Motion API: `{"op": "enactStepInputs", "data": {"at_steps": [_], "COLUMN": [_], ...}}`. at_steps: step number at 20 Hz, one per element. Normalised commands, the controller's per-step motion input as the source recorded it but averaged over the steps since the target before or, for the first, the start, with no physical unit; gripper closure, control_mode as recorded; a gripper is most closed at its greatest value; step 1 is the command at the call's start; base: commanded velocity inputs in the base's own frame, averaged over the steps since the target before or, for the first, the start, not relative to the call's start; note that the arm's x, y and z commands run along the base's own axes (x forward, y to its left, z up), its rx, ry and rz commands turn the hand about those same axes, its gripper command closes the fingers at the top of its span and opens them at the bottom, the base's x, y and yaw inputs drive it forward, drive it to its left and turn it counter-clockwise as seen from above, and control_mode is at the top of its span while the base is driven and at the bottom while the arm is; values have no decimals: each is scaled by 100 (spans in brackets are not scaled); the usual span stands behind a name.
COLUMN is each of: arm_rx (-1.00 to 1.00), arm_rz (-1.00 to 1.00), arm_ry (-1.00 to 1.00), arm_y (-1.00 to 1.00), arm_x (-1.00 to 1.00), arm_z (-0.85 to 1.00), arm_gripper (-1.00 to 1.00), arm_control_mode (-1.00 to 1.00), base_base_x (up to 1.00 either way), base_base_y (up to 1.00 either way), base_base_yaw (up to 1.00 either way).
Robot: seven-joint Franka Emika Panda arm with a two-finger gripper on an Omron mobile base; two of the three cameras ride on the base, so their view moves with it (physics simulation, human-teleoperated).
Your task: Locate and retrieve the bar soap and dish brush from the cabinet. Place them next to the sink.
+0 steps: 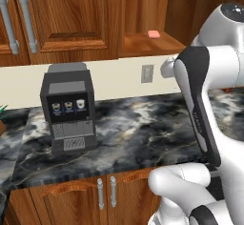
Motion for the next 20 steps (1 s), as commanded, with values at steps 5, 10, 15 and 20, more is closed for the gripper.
{"op": "enactStepInputs", "data": {"at_steps": [5,10,15,20], "arm_rx": [0,0,0,0], "arm_rz": [-3,-3,0,0], "arm_ry": [0,0,1,1], "arm_y": [-14,-15,-7,0], "arm_x": [-83,-76,-45,-46], "arm_z": [-23,-20,-17,-13], "arm_gripper": [100,100,100,100], "arm_control_mode": [-100,-100,-100,-100], "base_base_x": [0,0,0,0], "base_base_y": [0,0,0,0], "base_base_yaw": [0,0,0,0]}}
